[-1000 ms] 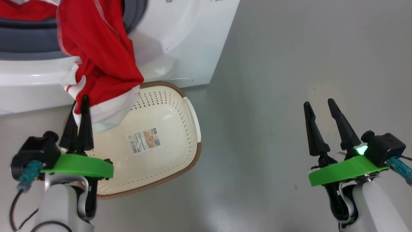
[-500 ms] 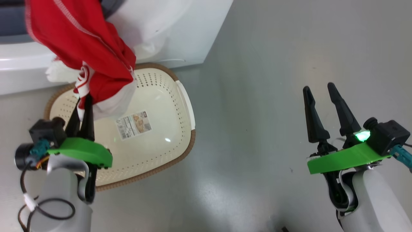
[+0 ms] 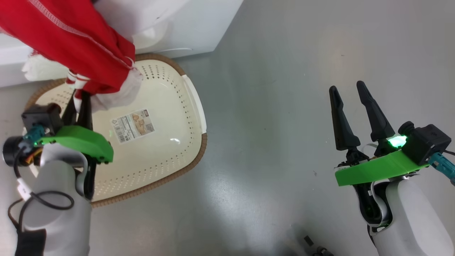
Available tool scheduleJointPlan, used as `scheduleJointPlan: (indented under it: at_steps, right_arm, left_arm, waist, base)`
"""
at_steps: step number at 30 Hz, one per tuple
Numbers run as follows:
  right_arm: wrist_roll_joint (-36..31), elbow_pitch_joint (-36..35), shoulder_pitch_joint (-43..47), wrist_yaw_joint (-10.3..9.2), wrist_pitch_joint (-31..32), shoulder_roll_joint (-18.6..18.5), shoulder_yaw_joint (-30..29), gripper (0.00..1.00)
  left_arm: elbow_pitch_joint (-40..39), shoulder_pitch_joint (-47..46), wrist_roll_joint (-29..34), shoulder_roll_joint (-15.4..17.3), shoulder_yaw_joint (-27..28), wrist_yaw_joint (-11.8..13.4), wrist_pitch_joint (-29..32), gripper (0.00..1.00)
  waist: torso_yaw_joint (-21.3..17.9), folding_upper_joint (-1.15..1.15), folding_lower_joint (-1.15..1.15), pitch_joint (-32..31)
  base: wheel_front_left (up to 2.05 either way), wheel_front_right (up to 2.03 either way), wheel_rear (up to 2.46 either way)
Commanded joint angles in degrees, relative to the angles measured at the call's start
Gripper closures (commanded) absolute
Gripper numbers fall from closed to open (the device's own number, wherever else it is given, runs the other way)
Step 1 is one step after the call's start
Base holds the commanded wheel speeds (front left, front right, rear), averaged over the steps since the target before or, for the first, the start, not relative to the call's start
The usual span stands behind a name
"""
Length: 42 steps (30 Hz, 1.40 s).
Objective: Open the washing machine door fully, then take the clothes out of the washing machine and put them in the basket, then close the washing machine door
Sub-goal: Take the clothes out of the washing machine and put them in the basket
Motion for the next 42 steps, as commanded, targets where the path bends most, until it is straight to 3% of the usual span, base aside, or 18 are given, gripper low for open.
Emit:
scheduleJointPlan:
  at_steps: [1,5,7,8,22,42]
  right_arm:
    - [0.6,-1.4,0.2,0.42,-0.4,-0.2,1.2,0.00]
    - [0.7,-1.4,0.0,0.42,-0.4,-0.2,1.4,0.00]
    - [0.7,-1.2,0.0,0.42,-0.4,-0.2,1.4,0.00]
    - [0.7,-1.2,0.0,0.42,-0.4,-0.2,1.4,0.00]
    - [-0.3,-0.9,0.3,0.42,-0.4,-0.2,0.6,0.00]
    - [-3.4,-0.7,1.6,0.42,-0.4,-0.2,-1.1,0.00]
  left_arm:
    - [-0.2,-0.2,1.0,2.1,1.5,-0.3,-0.2,0.84]
    - [1.3,-1.6,1.2,2.3,2.2,-0.1,-0.2,0.59]
    - [1.6,-1.9,1.3,2.3,2.6,-0.1,-0.2,0.09]
    - [1.6,-1.9,1.3,2.2,2.8,-0.1,-0.2,0.00]
    - [-2.0,0.7,0.1,0.6,3.9,-0.2,-0.2,0.00]
    - [-20.2,10.3,-3.0,-1.8,0.7,-0.3,-0.2,0.00]
  waist:
    - [-0.4,0.00,0.00,0.6]
    - [-0.5,0.00,0.00,0.9]
    - [-0.6,0.00,0.00,0.9]
    - [-0.5,0.00,0.00,0.7]
    - [1.4,0.00,0.00,-0.9]
    - [5.2,0.00,0.00,-3.4]
  base:
    - [0.00,0.00,0.00]
    - [0.00,0.00,0.00]
    - [0.00,0.00,0.00]
    - [0.00,0.00,0.00]
    - [0.00,0.00,0.00]
    - [0.00,0.00,0.00]
